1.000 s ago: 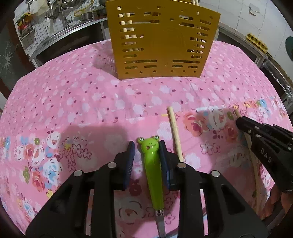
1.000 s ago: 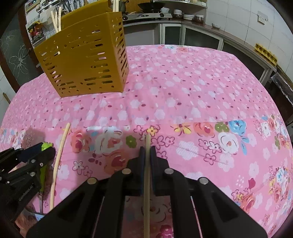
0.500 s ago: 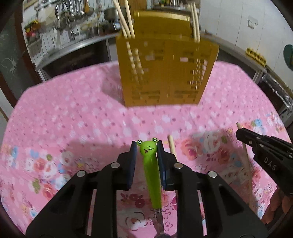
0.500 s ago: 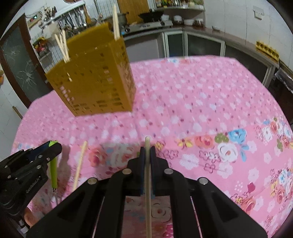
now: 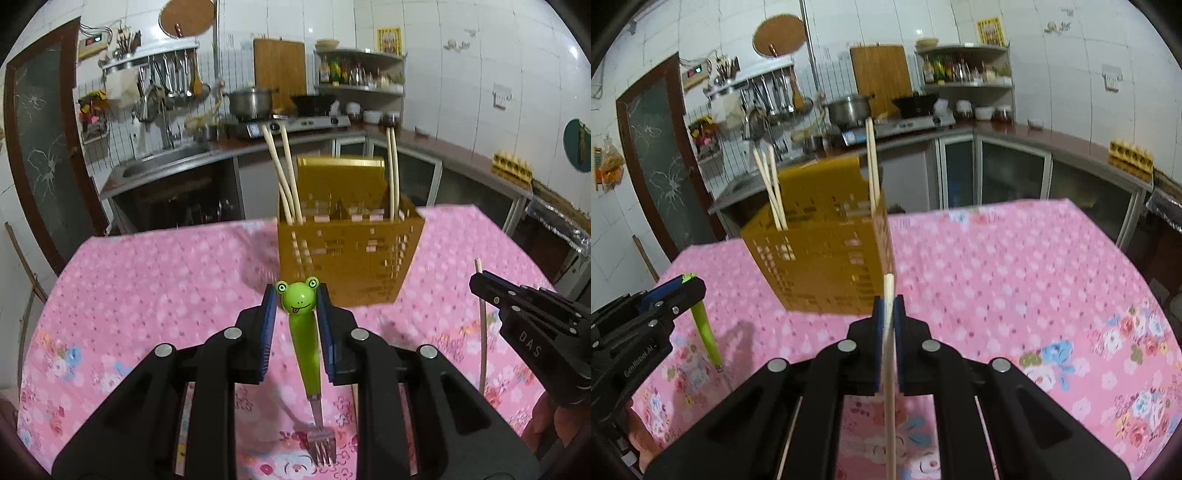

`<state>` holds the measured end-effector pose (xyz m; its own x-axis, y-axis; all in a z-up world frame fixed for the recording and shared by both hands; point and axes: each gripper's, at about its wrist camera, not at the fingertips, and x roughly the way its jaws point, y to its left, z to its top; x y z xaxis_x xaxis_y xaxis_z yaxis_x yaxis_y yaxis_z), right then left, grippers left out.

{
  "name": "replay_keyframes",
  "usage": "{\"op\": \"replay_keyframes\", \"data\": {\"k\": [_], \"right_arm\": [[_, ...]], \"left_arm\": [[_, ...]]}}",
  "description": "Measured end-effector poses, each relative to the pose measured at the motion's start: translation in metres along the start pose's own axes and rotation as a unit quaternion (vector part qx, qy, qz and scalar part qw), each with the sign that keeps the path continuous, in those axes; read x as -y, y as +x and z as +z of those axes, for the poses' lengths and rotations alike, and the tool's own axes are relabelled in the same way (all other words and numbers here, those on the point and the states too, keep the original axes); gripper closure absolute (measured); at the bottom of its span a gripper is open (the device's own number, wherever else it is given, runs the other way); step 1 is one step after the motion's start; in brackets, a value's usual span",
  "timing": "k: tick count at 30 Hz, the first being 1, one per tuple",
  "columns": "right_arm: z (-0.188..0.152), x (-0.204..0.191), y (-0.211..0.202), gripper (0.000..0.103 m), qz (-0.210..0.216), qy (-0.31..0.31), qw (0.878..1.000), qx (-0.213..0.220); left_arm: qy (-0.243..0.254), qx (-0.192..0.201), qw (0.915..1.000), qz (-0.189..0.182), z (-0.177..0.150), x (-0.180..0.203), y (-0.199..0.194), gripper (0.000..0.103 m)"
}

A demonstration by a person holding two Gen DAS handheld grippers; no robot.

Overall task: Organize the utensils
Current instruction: 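Carry the frog utensil and chopstick up over the yellow holder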

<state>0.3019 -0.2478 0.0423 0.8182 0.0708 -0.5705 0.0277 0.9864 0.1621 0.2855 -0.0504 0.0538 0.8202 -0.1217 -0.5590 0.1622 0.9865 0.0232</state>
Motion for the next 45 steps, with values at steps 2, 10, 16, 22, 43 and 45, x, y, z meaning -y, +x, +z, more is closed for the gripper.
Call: {"op": "replay_keyframes", "data": {"k": [2, 10, 16, 22, 43, 45], "right_arm": [[0.005, -0.002, -0.007, 0.097, 0.004, 0.0, 1.0, 0.017], [0.038, -0.008, -0.023, 0.097, 0.02, -0.006, 0.995, 0.097], [0.083, -0.018, -0.033, 0.097, 0.023, -0.016, 0.989, 0.146], [0.135, -0.035, -0.049, 0.097, 0.032, -0.025, 0.98, 0.193], [0.169, -0.047, 0.002, 0.097, 0.021, -0.046, 0.976, 0.21], [0.166, -0.044, 0.01, 0.097, 0.021, -0.046, 0.979, 0.199]], "left_arm": [[-0.006, 0.014, 0.9999, -0.004, 0.007, -0.005, -0.006, 0.082], [-0.011, 0.062, 0.998, -0.006, 0.031, -0.015, -0.024, 0.082], [-0.02, 0.092, 0.9955, -0.012, 0.066, -0.022, -0.039, 0.082], [-0.017, 0.128, 0.9915, -0.015, 0.116, -0.025, -0.065, 0.083], [0.001, 0.171, 0.9852, -0.018, 0.153, -0.004, -0.001, 0.083], [0.002, 0.164, 0.9862, -0.022, 0.153, -0.006, 0.008, 0.083]]}}
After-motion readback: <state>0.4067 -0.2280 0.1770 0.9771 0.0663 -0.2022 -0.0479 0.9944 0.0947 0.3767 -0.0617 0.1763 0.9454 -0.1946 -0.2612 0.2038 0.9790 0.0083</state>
